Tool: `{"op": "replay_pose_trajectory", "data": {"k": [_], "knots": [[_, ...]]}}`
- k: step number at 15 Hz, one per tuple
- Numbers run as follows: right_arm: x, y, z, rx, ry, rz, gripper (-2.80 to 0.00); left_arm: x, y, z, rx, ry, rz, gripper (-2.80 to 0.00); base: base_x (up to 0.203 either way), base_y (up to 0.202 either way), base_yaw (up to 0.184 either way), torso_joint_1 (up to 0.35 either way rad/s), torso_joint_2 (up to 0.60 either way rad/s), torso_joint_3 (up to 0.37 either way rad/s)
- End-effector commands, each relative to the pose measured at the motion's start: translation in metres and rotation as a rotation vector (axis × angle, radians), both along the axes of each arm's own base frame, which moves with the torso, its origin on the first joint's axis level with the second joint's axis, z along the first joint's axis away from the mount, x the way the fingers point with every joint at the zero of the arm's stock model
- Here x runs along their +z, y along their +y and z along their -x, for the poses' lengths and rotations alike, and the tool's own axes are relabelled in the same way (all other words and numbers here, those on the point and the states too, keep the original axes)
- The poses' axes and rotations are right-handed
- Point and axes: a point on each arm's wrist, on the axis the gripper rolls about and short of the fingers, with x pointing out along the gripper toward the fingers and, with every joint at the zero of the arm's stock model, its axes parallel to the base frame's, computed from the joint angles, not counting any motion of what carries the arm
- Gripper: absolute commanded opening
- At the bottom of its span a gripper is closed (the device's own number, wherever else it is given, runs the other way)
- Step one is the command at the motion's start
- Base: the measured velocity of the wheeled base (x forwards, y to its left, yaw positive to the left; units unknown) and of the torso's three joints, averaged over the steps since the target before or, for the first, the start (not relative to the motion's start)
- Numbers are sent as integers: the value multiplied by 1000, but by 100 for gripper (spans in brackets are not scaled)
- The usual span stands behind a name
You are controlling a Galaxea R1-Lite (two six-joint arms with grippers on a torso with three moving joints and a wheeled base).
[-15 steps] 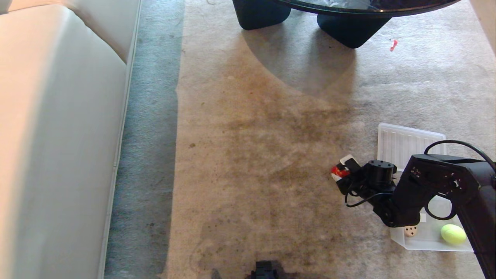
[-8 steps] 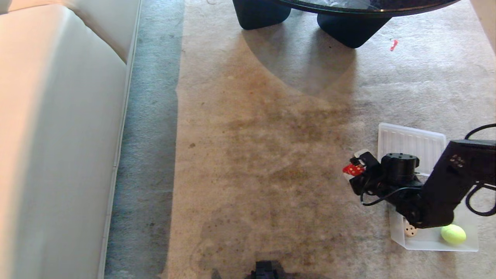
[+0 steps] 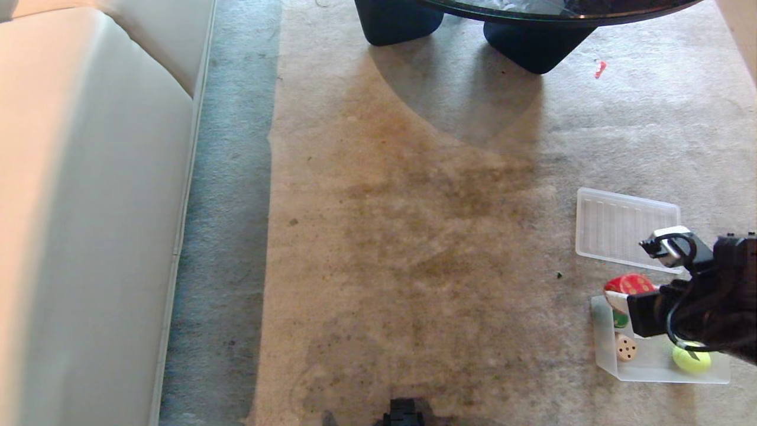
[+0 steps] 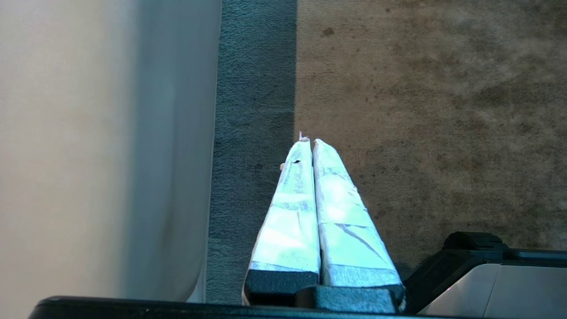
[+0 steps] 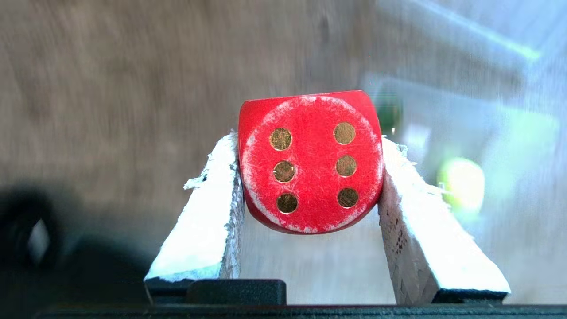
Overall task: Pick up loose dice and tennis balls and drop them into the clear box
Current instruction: Put the toys in the box
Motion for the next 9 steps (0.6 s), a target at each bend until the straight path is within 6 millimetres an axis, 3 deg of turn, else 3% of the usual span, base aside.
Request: {"op": "replay_pose_trajectory", "data": {"k": [1,2,5,7,9], "knots": [[10,-5,35,-32,1,-13,-280,0,0,0,1,2,1,-280,0,0,0,0,0,0],[12,-8,51,-48,14,-20,-280,0,0,0,1,2,1,-280,0,0,0,0,0,0],[28,-12,125,-95,-111,-46,-280,0,0,0,1,2,1,-280,0,0,0,0,0,0],[19,-13,158,-125,-118,-60,-280,0,0,0,1,2,1,-280,0,0,0,0,0,0],[3,-11,178,-130,-82,-82,-280,0,0,0,1,0,1,-280,0,0,0,0,0,0]]}}
